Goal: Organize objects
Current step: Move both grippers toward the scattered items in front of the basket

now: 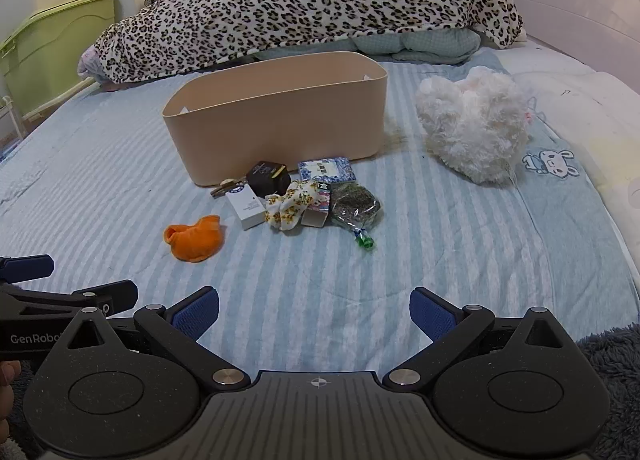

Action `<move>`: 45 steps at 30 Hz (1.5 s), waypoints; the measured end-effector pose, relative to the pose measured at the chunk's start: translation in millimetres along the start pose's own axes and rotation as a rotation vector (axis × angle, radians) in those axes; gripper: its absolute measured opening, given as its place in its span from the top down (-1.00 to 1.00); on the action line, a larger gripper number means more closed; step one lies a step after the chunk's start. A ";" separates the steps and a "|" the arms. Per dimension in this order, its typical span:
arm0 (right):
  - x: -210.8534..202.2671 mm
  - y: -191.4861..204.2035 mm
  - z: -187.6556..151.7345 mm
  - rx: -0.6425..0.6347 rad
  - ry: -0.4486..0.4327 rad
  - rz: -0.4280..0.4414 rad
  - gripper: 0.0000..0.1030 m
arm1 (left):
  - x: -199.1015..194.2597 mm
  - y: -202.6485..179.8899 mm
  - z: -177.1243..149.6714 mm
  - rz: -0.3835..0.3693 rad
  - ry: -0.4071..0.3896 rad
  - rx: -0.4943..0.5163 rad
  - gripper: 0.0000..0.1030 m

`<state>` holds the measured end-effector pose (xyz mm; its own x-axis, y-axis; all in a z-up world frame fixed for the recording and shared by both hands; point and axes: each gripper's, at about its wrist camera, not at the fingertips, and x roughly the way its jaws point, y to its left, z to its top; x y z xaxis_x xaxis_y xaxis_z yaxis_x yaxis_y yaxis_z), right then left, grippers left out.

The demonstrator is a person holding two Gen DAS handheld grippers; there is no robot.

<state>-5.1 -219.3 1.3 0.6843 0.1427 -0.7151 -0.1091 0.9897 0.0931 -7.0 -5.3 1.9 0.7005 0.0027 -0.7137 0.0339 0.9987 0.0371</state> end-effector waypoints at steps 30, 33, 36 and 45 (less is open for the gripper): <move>6.6 -2.6 5.2 -0.004 0.019 -0.025 -1.00 | 2.8 -2.3 0.7 -0.001 0.006 0.010 -1.00; 9.1 0.1 7.3 -0.022 0.024 -0.037 -1.00 | 4.6 -4.0 3.9 0.004 0.006 0.016 -1.00; 11.6 -0.1 10.5 -0.020 0.026 -0.043 -1.00 | 8.4 -4.3 7.7 0.009 0.003 0.016 -1.00; 27.2 -5.0 22.5 -0.033 0.047 -0.048 -1.00 | 35.1 -2.1 20.0 0.035 0.026 0.022 -1.00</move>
<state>30.2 -220.1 -3.1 0.6546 0.0936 -0.7502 -0.1015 0.9942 0.0355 31.8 -8.4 -9.2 0.6828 0.0395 -0.7295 0.0252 0.9967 0.0775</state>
